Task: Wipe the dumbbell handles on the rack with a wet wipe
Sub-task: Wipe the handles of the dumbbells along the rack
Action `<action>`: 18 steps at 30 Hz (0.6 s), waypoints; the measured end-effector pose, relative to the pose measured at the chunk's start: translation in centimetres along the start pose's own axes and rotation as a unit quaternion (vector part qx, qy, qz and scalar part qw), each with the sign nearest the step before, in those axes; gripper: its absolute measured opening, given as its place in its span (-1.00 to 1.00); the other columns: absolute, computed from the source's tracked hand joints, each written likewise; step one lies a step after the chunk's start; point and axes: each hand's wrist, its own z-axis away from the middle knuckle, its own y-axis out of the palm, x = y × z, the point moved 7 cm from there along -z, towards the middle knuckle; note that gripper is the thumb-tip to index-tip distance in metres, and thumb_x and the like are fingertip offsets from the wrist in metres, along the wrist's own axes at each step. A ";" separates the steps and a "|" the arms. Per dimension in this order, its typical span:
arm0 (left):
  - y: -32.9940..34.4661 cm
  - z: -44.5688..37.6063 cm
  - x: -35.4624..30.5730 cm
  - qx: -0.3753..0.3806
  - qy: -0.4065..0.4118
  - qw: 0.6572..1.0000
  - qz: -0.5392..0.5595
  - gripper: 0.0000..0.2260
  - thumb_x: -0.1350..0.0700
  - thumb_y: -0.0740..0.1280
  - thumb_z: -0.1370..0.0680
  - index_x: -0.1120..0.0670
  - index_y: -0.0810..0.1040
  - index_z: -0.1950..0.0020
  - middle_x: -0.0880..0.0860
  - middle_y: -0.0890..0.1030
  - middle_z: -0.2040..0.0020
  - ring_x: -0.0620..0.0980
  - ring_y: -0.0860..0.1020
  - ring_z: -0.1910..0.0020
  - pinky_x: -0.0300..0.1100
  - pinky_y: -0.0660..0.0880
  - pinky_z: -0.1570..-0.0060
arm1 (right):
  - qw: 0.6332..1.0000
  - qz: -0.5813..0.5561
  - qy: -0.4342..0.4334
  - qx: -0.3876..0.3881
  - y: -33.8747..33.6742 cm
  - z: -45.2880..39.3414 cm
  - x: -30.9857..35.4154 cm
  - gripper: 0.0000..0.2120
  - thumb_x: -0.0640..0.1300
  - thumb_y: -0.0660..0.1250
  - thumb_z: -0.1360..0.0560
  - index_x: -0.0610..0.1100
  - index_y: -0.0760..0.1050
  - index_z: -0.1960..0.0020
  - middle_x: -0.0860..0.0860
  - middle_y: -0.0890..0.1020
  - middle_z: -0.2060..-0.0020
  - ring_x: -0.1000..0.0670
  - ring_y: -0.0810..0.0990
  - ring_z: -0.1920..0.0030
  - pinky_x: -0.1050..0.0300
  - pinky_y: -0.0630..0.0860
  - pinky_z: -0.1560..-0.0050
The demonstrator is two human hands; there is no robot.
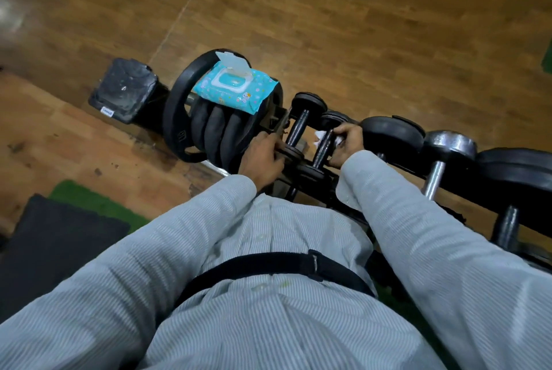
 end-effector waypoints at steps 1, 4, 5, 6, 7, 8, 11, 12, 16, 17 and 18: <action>-0.2 0.3 0.2 -0.007 -0.012 1.000 0.007 -0.80 0.20 0.36 -0.47 0.13 0.59 -0.09 0.11 0.51 -0.05 0.15 0.55 -0.06 0.04 0.52 -0.05 | 1.000 0.025 0.008 0.003 -0.2 -1.2 -0.6 -0.86 -0.18 0.28 -0.31 -0.16 0.60 0.21 -0.06 0.67 0.22 -0.09 0.64 0.18 -0.04 0.59 -0.11; -0.7 0.8 0.2 -0.033 -0.034 0.999 0.025 -0.83 0.21 0.37 -0.47 0.14 0.59 -0.06 0.12 0.53 -0.01 0.14 0.57 0.01 0.04 0.53 -0.01 | 0.993 0.113 0.015 0.018 -1.1 -7.3 -2.2 -0.70 -0.22 0.37 -0.13 -0.10 0.34 0.20 -0.12 0.49 0.17 -0.20 0.42 0.16 -0.21 0.52 -0.24; -0.7 0.9 0.0 -0.035 -0.036 0.998 0.031 -0.83 0.21 0.37 -0.47 0.14 0.59 -0.06 0.12 0.54 -0.01 0.14 0.57 0.01 0.05 0.53 -0.01 | 0.989 0.142 0.012 0.021 -1.1 -8.4 -2.4 -0.59 -0.23 0.39 -0.07 -0.09 0.26 0.18 -0.15 0.45 0.12 -0.21 0.42 0.08 -0.22 0.49 -0.24; -0.7 1.1 -0.2 -0.033 -0.034 0.998 0.037 -0.83 0.21 0.37 -0.48 0.14 0.59 -0.06 0.12 0.55 -0.02 0.13 0.58 0.01 0.06 0.55 -0.02 | 0.984 0.175 0.016 0.015 -1.0 -8.7 -2.8 -0.53 -0.23 0.40 -0.04 -0.08 0.22 0.18 -0.16 0.42 0.11 -0.24 0.41 0.05 -0.20 0.51 -0.16; -0.5 1.3 -0.4 -0.027 -0.031 0.998 0.042 -0.83 0.22 0.37 -0.48 0.14 0.60 -0.07 0.13 0.56 -0.03 0.12 0.59 0.01 0.08 0.56 -0.03 | 0.978 0.209 0.013 -0.001 -0.8 -8.1 -2.9 -0.57 -0.23 0.40 -0.05 -0.08 0.25 0.19 -0.18 0.45 0.13 -0.25 0.46 0.08 -0.17 0.55 -0.07; -0.3 1.4 -0.6 -0.020 -0.027 0.998 0.048 -0.82 0.21 0.37 -0.48 0.13 0.60 -0.07 0.12 0.57 -0.04 0.11 0.59 0.01 0.10 0.57 -0.04 | 0.967 0.254 0.012 -0.020 -0.8 -7.1 -3.0 -0.67 -0.22 0.39 -0.12 -0.13 0.37 0.16 -0.19 0.53 0.17 -0.25 0.54 0.14 -0.11 0.57 0.02; 0.1 1.5 -0.7 -0.009 -0.024 0.998 0.057 -0.81 0.21 0.37 -0.47 0.11 0.60 -0.07 0.11 0.58 -0.05 0.10 0.60 0.00 0.10 0.58 -0.04 | 0.900 0.426 -0.038 -0.078 1.1 0.2 -1.7 -0.59 -0.12 0.34 -0.37 -0.24 0.50 -0.18 -0.20 0.61 0.07 -0.17 0.58 0.24 0.05 0.50 0.18; 0.2 1.5 -0.8 -0.006 -0.023 0.998 0.059 -0.81 0.21 0.37 -0.47 0.10 0.60 -0.07 0.10 0.59 -0.05 0.09 0.60 0.01 0.09 0.58 -0.04 | 0.870 0.485 -0.047 -0.079 1.7 1.3 -1.6 -0.56 -0.10 0.32 -0.43 -0.24 0.47 -0.28 -0.22 0.59 -0.09 -0.13 0.55 0.26 0.10 0.45 0.24; 0.7 1.5 -1.4 0.010 0.002 0.998 0.067 -0.82 0.25 0.35 -0.47 0.12 0.61 -0.06 0.10 0.61 -0.03 0.09 0.60 0.01 0.06 0.58 -0.03 | 0.760 0.638 -0.085 -0.088 3.1 3.4 -0.6 -0.73 -0.11 0.26 -0.57 -0.26 0.49 -0.18 -0.26 0.55 -0.08 -0.07 0.46 0.30 0.13 0.33 0.38; 0.9 1.5 -1.7 0.015 0.011 0.997 0.072 -0.82 0.26 0.35 -0.47 0.12 0.61 -0.05 0.10 0.62 -0.02 0.09 0.61 0.00 0.07 0.58 -0.04 | 0.740 0.656 -0.106 -0.105 3.0 4.1 -0.4 -0.85 -0.14 0.29 -0.57 -0.23 0.46 -0.03 -0.20 0.52 0.10 -0.09 0.47 0.26 0.13 0.37 0.33; 1.0 1.4 -2.0 0.016 0.015 0.997 0.077 -0.82 0.27 0.34 -0.47 0.12 0.62 -0.03 0.09 0.63 -0.01 0.10 0.61 0.00 0.07 0.59 -0.04 | 0.728 0.662 -0.125 -0.125 2.8 4.7 0.0 -0.88 -0.18 0.32 -0.56 -0.21 0.41 0.04 -0.14 0.47 0.18 -0.12 0.49 0.20 0.10 0.41 0.26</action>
